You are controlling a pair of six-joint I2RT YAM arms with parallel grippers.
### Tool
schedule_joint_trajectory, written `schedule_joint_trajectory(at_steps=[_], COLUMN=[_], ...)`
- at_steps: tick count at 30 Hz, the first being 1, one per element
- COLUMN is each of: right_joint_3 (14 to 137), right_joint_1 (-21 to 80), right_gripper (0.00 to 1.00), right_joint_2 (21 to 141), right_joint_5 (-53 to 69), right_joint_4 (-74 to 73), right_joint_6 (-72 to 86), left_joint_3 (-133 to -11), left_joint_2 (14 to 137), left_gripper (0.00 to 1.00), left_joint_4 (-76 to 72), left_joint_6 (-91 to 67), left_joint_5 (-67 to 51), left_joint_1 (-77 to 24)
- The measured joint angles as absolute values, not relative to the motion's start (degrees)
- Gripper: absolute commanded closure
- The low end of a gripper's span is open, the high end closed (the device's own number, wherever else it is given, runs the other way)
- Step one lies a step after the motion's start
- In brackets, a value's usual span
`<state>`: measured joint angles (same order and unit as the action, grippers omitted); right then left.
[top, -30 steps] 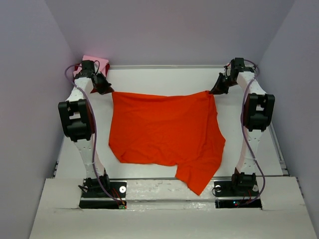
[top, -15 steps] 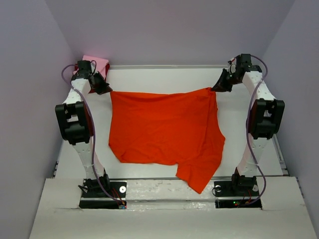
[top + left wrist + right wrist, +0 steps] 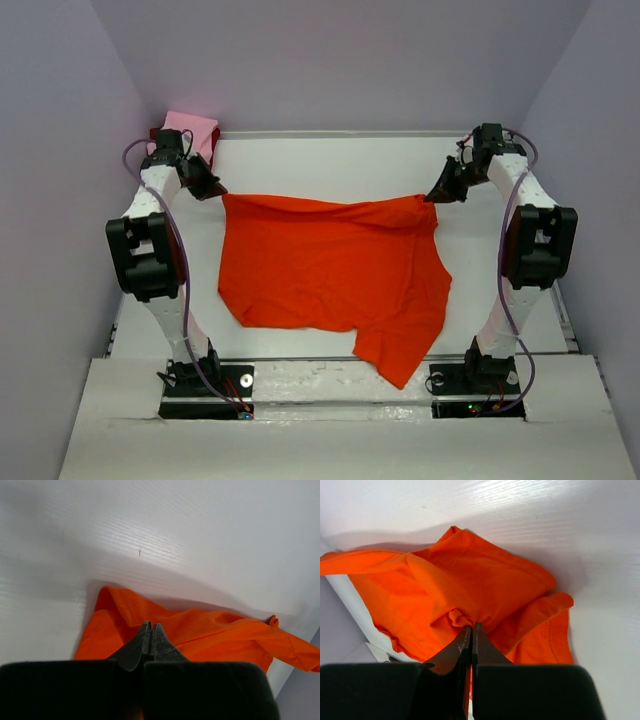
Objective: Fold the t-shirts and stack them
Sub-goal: Grap the side of the flattened tshirt furthest away from the robot with both arms
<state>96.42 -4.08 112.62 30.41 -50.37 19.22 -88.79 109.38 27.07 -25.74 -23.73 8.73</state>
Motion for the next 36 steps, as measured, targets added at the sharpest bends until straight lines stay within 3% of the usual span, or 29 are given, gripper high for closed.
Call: schedule_joint_trajectory(at_steps=[36], right_joint_3=[82.3], right_joint_1=[-4.1], right_gripper=[1.00], right_joint_2=[99.7], right_joint_5=[23.4], right_joint_4=[-50.6], right_joint_6=[20.0], left_joint_3=[-75.5], left_joint_2=[100.3], left_gripper=[1.00], left_joint_4=[29.9], left_joint_6=[-26.6], left_joint_5=[-24.6], left_joint_1=[12.1])
